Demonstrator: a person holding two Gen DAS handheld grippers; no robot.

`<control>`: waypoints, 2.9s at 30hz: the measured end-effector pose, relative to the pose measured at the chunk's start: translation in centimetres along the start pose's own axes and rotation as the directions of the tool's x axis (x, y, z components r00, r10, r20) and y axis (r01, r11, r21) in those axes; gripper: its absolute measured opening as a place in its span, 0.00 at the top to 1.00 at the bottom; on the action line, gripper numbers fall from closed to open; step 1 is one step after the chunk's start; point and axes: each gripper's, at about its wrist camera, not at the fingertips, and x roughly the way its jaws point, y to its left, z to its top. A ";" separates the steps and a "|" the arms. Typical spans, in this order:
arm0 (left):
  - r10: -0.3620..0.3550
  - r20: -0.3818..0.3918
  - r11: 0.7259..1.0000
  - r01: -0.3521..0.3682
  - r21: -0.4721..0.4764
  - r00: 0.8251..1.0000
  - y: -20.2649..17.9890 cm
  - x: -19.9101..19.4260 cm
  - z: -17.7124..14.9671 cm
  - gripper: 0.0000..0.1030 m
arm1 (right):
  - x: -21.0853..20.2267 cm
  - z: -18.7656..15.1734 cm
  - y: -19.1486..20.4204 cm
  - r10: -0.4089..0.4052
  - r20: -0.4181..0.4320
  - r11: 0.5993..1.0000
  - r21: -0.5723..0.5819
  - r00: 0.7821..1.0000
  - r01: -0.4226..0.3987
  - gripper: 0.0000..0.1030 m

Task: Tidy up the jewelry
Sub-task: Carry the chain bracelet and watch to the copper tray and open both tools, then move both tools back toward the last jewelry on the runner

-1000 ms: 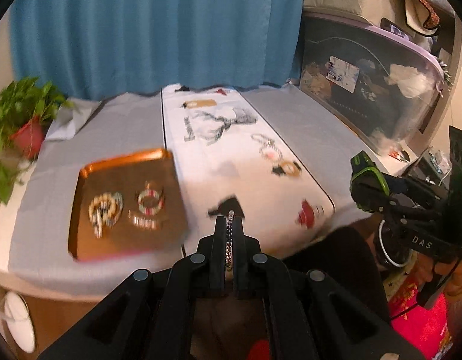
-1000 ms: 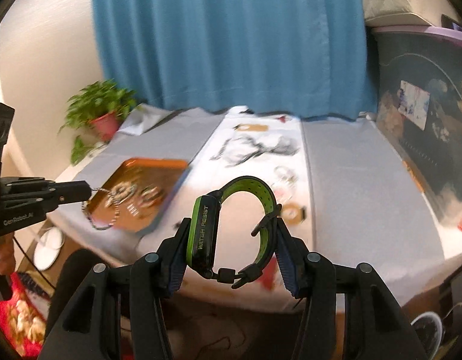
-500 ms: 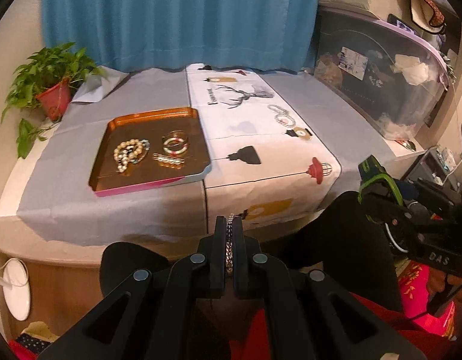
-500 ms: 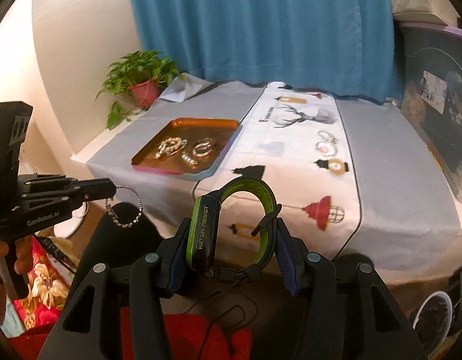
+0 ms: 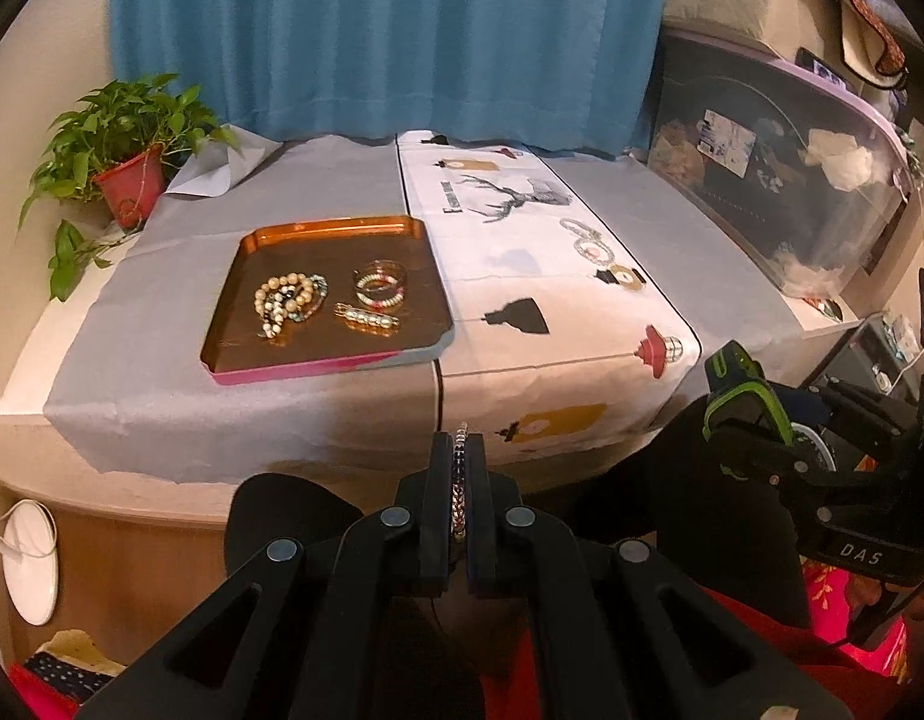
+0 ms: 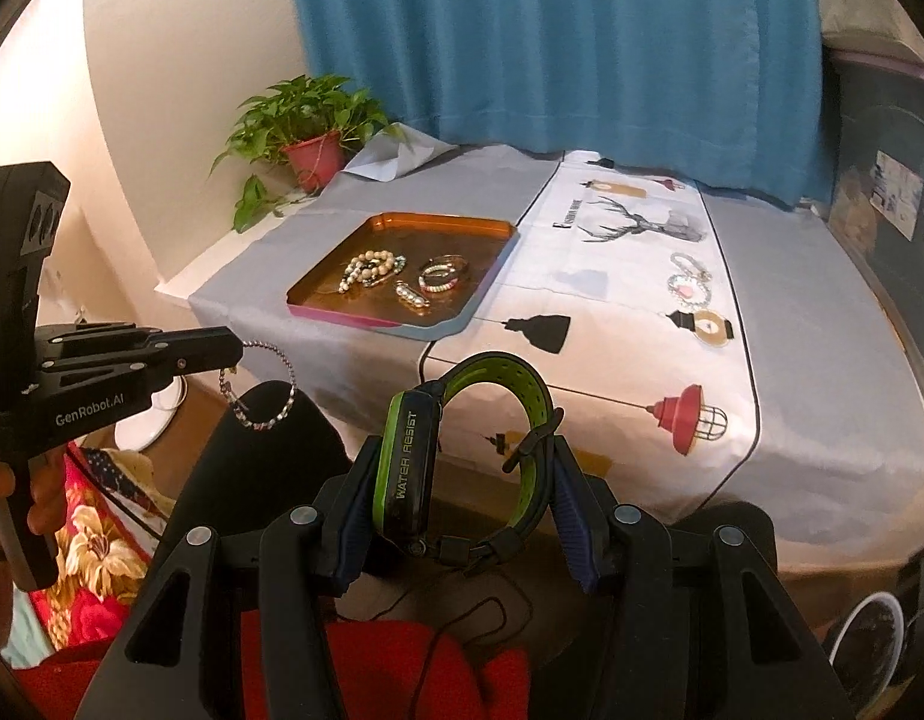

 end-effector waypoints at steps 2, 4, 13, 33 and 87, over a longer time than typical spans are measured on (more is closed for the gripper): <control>0.003 0.008 1.000 -0.003 -0.008 1.000 0.7 0.0 0.5 0.99 | 0.5 0.4 0.2 0.003 -0.004 1.000 -0.007 1.000 -0.003 0.48; 0.009 0.016 1.000 -0.009 -0.017 1.000 1.5 0.0 1.0 0.99 | 1.1 0.7 0.4 0.003 -0.009 1.000 -0.012 1.000 -0.004 0.48; 0.048 0.041 0.997 -0.045 -0.065 0.998 6.4 1.9 4.9 0.99 | 5.4 4.3 1.2 0.020 -0.035 0.999 -0.042 0.999 -0.021 0.48; 0.065 0.015 0.992 -0.063 -0.105 0.998 15.9 18.0 16.9 0.99 | 25.5 18.7 2.0 0.052 -0.085 0.996 -0.064 0.995 -0.058 0.48; 0.305 0.047 0.951 -0.301 -0.072 0.951 2.6 -1.6 -1.7 0.01 | 2.5 2.7 6.5 -0.045 0.090 0.996 -0.067 0.995 0.051 0.09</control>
